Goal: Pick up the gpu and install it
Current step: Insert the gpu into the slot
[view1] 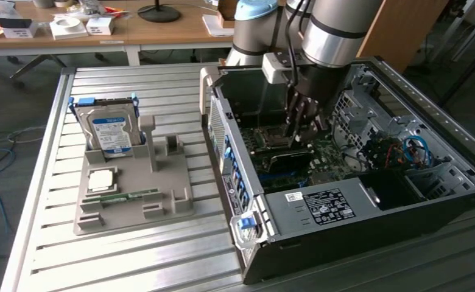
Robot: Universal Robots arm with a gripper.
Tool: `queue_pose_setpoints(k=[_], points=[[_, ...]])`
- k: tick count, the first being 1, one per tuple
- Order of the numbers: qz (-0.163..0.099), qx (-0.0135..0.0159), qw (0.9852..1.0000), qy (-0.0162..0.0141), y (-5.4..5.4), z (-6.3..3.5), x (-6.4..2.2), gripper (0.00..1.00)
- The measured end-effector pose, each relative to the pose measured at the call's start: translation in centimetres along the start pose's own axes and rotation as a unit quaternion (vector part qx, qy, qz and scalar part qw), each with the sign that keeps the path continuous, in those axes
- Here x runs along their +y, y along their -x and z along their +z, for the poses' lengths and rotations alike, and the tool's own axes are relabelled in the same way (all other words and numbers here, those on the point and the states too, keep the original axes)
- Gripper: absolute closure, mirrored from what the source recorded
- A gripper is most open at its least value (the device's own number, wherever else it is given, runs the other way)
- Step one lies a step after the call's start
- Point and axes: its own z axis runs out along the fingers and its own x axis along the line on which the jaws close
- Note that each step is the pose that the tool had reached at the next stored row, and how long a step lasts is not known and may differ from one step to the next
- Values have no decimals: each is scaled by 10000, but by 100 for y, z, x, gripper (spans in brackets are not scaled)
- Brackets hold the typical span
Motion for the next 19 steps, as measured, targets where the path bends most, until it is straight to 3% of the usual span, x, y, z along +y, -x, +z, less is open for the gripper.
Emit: queue_pose_setpoints(k=[19], points=[[0, 0, 10000, 0, 5, -149, 2, 66]])
